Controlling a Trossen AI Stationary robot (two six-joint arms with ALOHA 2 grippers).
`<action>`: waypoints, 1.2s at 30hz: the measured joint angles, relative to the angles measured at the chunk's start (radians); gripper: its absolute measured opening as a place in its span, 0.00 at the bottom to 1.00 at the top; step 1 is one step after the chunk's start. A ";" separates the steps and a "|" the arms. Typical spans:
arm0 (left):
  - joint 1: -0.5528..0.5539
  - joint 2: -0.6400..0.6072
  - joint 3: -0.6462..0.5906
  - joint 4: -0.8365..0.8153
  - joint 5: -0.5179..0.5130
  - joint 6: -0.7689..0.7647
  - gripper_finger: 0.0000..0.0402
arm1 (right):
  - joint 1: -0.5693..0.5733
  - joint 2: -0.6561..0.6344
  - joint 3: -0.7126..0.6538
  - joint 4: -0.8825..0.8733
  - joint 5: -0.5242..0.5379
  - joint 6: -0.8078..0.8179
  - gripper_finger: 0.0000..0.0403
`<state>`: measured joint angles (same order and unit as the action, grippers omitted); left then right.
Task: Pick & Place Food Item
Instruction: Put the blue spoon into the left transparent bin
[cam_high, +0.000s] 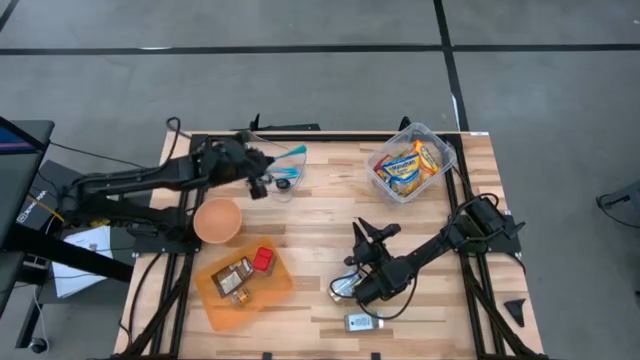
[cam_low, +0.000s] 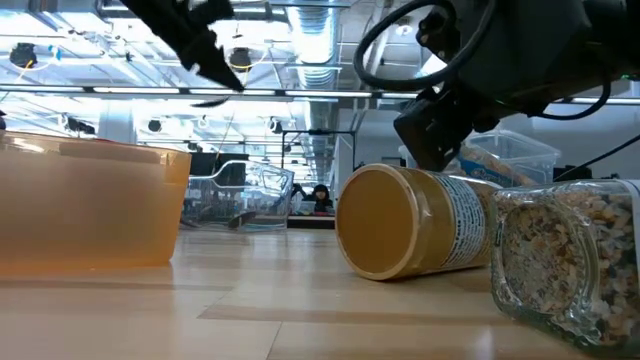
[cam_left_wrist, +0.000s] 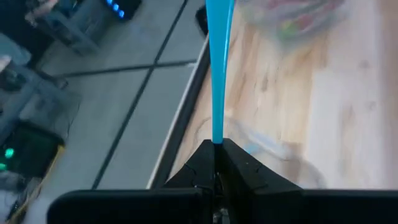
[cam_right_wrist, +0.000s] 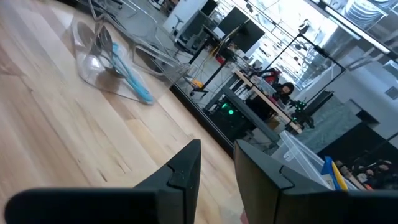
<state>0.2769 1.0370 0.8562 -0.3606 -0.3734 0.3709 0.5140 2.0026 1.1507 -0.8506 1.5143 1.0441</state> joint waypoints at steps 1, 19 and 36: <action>0.032 0.010 0.000 0.003 0.027 0.006 0.01 | 0.000 0.000 0.000 -0.002 0.000 -0.004 0.23; 0.367 0.209 0.000 -0.020 0.387 0.217 0.01 | 0.000 0.000 0.000 -0.005 -0.006 -0.008 0.23; 0.444 0.317 -0.002 -0.148 0.416 0.218 0.01 | 0.000 0.000 0.000 -0.005 -0.028 -0.007 0.23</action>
<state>0.7204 1.3537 0.8547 -0.5087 0.0425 0.5888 0.5137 2.0026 1.1503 -0.8558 1.4858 1.0367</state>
